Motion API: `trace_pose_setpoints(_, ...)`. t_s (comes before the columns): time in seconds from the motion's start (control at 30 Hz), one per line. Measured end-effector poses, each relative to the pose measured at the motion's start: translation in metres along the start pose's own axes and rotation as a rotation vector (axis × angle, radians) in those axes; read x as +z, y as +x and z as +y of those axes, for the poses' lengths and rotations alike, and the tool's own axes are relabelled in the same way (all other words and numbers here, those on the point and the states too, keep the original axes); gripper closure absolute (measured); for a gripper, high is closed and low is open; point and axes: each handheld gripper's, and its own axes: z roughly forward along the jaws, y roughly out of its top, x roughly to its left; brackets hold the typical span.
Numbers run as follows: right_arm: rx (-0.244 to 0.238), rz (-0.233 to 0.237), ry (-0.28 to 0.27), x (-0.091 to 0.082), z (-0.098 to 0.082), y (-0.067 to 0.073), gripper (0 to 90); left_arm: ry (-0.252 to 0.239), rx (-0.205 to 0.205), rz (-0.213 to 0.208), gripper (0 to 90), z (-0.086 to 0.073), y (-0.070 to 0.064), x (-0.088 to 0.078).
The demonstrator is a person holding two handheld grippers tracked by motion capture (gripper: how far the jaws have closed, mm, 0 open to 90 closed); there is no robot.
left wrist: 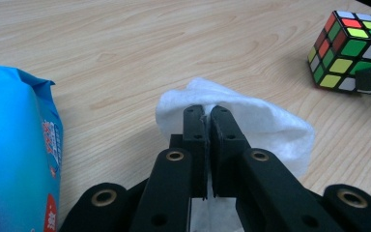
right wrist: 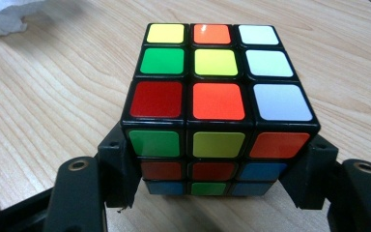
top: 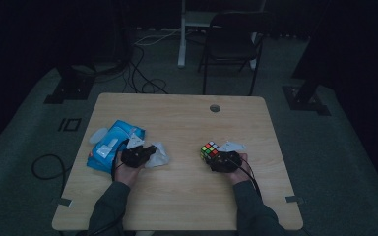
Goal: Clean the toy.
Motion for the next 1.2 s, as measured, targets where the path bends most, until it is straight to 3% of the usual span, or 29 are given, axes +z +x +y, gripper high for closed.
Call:
trace_pose_setpoints(0.57,-0.022,0.009,0.016,0.003,-0.003,0.002,33.1,0.010,-0.009,-0.004,79.7,-0.003,0.000,0.002)
trace_pose_setpoints(0.77,-0.012,0.007,0.015,0.003,-0.002,0.003,20.2,-0.004,-0.013,-0.040,69.4,-0.002,0.000,0.000)
trace_pose_setpoints(1.2,-0.009,-0.008,-0.024,-0.007,0.007,0.006,14.6,-0.040,-0.030,-0.037,59.2,0.001,0.001,-0.009)
